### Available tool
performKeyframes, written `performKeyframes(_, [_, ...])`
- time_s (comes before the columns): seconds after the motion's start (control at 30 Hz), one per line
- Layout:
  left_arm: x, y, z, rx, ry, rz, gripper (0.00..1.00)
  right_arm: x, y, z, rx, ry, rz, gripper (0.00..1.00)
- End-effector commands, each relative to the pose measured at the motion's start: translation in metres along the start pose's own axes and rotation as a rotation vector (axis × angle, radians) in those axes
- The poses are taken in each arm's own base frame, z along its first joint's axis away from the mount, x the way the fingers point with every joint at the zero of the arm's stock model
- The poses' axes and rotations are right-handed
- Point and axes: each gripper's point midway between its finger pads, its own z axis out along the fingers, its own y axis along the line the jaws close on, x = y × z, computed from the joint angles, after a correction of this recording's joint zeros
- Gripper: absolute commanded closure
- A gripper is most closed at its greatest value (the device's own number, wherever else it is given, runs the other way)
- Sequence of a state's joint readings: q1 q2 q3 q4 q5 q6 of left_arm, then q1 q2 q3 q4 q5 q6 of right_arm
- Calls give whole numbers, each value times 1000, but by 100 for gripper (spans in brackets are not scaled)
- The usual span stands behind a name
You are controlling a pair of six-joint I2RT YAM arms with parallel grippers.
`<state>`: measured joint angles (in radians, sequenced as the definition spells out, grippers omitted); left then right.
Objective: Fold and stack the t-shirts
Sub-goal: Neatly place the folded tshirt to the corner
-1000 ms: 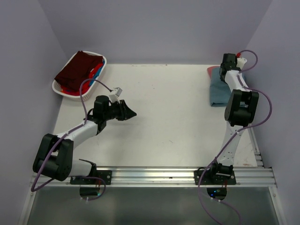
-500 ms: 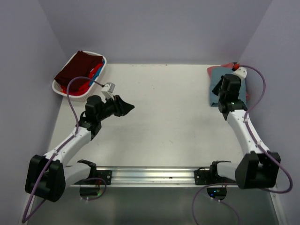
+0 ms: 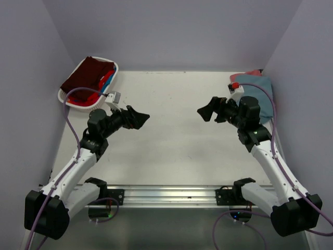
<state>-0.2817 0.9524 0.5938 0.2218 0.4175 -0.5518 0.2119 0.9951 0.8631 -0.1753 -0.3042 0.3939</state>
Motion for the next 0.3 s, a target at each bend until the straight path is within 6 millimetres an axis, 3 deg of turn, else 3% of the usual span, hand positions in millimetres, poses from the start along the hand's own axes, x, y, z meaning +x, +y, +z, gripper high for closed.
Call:
performKeyframes(0.0, [-13, 2, -5, -39, -21, 37, 0, 7, 44, -15, -174, 47, -69, 1])
performKeyframes(0.27, [-18, 2, -7, -52, -35, 34, 0, 10, 70, -21, -254, 87, -89, 1])
